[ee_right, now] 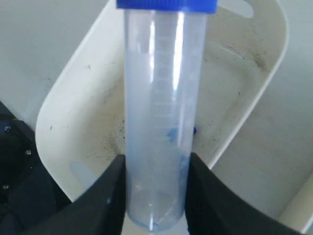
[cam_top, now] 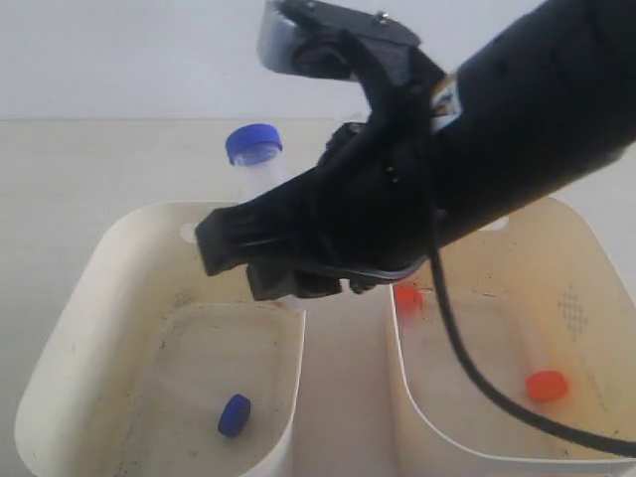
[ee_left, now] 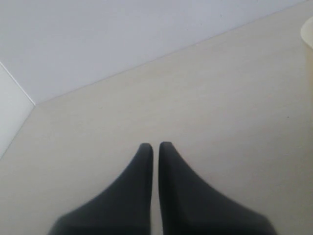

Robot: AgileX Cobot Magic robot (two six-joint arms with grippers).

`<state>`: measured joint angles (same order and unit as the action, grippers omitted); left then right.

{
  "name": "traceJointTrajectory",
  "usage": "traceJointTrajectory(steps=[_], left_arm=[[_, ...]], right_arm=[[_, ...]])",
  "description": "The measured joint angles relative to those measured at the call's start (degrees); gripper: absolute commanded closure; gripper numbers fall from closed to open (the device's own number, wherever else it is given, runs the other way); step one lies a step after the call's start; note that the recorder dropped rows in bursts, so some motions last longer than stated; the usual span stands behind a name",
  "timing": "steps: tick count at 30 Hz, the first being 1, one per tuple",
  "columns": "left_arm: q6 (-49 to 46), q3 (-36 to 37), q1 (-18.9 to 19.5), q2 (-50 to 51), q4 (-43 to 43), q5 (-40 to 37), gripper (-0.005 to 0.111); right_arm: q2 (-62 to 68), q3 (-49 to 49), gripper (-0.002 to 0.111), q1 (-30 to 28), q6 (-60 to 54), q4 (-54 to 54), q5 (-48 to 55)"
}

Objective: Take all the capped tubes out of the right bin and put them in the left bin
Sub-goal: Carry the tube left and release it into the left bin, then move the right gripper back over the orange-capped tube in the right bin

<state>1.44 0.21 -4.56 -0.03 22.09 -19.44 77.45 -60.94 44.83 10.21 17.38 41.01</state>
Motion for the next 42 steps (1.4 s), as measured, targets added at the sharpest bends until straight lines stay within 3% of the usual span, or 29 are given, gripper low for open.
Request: traceJointTrajectory(steps=[2, 4, 8, 10, 13, 15, 16, 21, 25, 28, 31, 33, 36, 39, 42], left_arm=[[0.0, 0.0, 0.0, 0.0, 0.0, 0.0, 0.102], [0.0, 0.0, 0.0, 0.0, 0.0, 0.0, 0.102], [0.0, 0.0, 0.0, 0.0, 0.0, 0.0, 0.102], [0.0, 0.0, 0.0, 0.0, 0.0, 0.0, 0.102], [0.0, 0.0, 0.0, 0.0, 0.0, 0.0, 0.102], [0.0, 0.0, 0.0, 0.0, 0.0, 0.0, 0.102], [0.0, 0.0, 0.0, 0.0, 0.0, 0.0, 0.102], [0.0, 0.0, 0.0, 0.0, 0.0, 0.0, 0.102], [0.0, 0.0, 0.0, 0.0, 0.0, 0.0, 0.102], [0.0, 0.0, 0.0, 0.0, 0.0, 0.0, 0.102], [0.0, 0.0, 0.0, 0.0, 0.0, 0.0, 0.102], [0.0, 0.0, 0.0, 0.0, 0.0, 0.0, 0.102], [0.0, 0.0, 0.0, 0.0, 0.0, 0.0, 0.102], [0.0, 0.0, 0.0, 0.0, 0.0, 0.0, 0.102], [0.0, 0.0, 0.0, 0.0, 0.0, 0.0, 0.102]], right_arm=[[2.7, -1.5, 0.107, 0.9, -0.5, 0.1, 0.0], [5.6, -2.9, 0.099, 1.6, -1.1, 0.2, 0.0], [10.2, -5.0, 0.064, 2.9, -4.3, 0.4, 0.0], [11.7, -5.3, 0.056, 3.1, -5.1, 0.6, -0.2], [12.6, -5.3, 0.076, 3.1, -5.2, 0.7, -0.5], [12.6, -5.3, 0.101, 3.1, -5.1, 0.7, -0.4], [12.4, -5.3, 0.108, 3.1, -5.1, 0.7, -0.4], [9.6, -5.6, 0.108, 3.1, -2.8, -2.1, -0.7], [6.0, -5.7, 0.108, 3.1, 9.8, -12.5, 1.3], [2.9, -5.7, 0.108, 3.1, 21.2, -23.8, 9.0], [0.3, -5.7, 0.108, 3.1, 35.8, -38.9, 26.0], [0.2, -5.7, 0.108, 2.5, 38.1, -41.7, 28.0], [0.2, -5.7, 0.108, -1.6, 39.8, -41.6, 28.2], [0.4, -5.7, 0.108, -11.2, 35.0, -33.5, 28.7], [2.2, -5.6, 0.108, -14.0, 31.8, -30.3, 28.8]])
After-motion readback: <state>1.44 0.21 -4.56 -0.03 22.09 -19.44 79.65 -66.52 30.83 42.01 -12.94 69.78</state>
